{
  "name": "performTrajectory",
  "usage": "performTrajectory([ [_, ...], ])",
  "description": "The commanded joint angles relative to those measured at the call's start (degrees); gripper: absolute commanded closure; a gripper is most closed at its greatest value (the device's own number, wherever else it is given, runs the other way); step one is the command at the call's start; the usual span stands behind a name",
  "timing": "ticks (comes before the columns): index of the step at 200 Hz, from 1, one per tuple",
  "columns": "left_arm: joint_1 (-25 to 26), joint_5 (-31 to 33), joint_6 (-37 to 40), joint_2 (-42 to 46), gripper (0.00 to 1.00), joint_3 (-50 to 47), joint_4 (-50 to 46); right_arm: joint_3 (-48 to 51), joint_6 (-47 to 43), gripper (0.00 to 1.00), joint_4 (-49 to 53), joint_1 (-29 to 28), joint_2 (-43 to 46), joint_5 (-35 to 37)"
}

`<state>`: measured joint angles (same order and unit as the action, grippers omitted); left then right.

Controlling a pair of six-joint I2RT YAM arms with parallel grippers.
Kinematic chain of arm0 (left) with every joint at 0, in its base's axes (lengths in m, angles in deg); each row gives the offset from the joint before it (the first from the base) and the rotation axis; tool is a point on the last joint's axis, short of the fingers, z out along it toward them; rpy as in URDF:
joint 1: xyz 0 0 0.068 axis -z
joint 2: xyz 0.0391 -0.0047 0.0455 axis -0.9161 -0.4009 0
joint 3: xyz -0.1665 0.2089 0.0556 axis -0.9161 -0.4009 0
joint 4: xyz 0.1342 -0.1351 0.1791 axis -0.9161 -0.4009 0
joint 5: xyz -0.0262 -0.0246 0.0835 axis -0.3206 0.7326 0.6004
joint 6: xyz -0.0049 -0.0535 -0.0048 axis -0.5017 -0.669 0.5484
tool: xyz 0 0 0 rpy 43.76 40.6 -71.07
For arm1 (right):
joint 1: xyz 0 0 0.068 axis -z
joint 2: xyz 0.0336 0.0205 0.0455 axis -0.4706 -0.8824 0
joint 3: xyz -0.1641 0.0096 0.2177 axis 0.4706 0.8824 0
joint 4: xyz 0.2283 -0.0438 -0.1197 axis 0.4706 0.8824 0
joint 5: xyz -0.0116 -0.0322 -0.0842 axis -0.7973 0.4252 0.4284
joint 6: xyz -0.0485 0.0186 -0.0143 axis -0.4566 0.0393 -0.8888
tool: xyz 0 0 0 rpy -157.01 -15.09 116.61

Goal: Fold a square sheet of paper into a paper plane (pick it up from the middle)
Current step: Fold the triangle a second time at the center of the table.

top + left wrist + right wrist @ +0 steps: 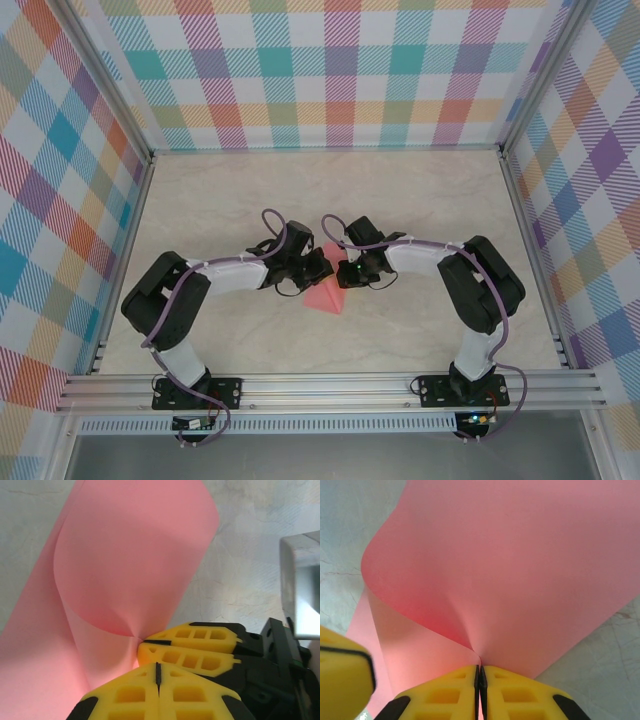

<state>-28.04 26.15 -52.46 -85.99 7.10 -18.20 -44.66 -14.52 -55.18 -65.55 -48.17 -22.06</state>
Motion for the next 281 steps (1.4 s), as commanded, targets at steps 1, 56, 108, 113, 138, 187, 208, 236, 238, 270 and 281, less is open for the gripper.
performTrajectory([
  [1,-0.55,-0.69,-0.16,-1.32,1.0,-1.5,1.7,-0.45,-0.37,0.87,0.72,0.04,-2.35,1.03],
  [56,-0.62,-0.77,-0.08,-0.34,1.0,-3.46,4.36,-0.32,-0.28,0.88,0.73,0.03,-2.25,1.06],
  [108,-0.62,-1.44,0.56,1.23,1.0,-4.85,5.74,-0.41,-0.2,0.87,0.85,0.05,-2.53,1.33],
  [113,-0.62,-1.6,0.54,1.21,1.0,-5.03,5.93,-0.41,-0.26,0.87,0.79,0.03,-2.56,1.23],
  [138,-0.62,-1.68,0.76,1.09,1.0,-5.39,6.16,-0.41,-0.14,0.88,0.77,0.03,-2.54,1.22],
  [187,-0.63,-0.72,2.08,-2.03,1.0,-4.6,4.67,-0.58,0.1,0.87,0.55,0.03,-2.52,0.84],
  [208,-0.64,0.01,1.56,-3.35,1.0,-5.17,4.56,-1.09,0.48,0.87,0.49,0.03,-2.38,0.44],
  [236,-0.57,1.01,0.9,-4.07,1.0,-6.57,4.05,-2.09,0.95,0.86,0.46,0.03,-2.39,-0.19],
  [238,-0.61,1.04,0.9,-4.2,1.0,-6.65,4.16,-2.15,1.0,0.86,0.44,0.03,-2.37,-0.32],
  [270,-0.62,1.31,0.79,-4.01,1.0,-7.69,4.41,-3.44,1.18,0.8,1.68,0.03,-1.62,-0.15],
  [281,-0.62,1.31,0.88,-3.83,1.0,-7.82,4.34,-3.72,1.34,0.76,2.65,0.08,-0.62,0.62],
])
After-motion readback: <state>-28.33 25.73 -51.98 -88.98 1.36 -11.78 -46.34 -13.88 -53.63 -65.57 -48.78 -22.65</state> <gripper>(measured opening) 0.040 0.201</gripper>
